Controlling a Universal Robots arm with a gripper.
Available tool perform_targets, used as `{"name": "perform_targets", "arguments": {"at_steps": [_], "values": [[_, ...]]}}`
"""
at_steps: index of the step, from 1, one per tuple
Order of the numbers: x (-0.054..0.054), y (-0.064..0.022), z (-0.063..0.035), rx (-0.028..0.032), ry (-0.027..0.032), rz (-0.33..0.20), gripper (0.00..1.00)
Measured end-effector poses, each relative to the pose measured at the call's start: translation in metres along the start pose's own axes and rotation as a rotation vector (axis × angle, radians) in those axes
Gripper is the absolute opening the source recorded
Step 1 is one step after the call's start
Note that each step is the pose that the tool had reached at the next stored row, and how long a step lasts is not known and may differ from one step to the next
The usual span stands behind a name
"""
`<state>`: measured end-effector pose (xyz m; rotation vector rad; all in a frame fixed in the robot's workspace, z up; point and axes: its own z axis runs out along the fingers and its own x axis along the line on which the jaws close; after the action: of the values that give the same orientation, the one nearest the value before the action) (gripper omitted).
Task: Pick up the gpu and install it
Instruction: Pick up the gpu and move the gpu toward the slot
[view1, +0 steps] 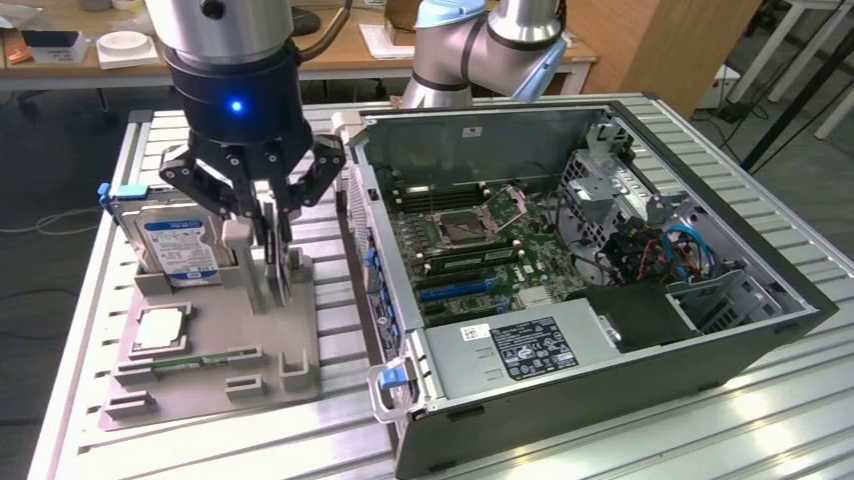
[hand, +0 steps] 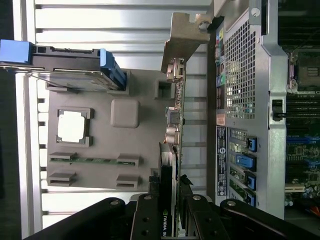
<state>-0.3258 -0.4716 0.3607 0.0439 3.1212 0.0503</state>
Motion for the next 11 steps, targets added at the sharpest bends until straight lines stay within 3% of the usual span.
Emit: {"name": "perform_targets", "arguments": {"at_steps": [11], "values": [[0.000, 0.0004, -0.0133, -0.0001, -0.0001, 0.000, 0.26]]}}
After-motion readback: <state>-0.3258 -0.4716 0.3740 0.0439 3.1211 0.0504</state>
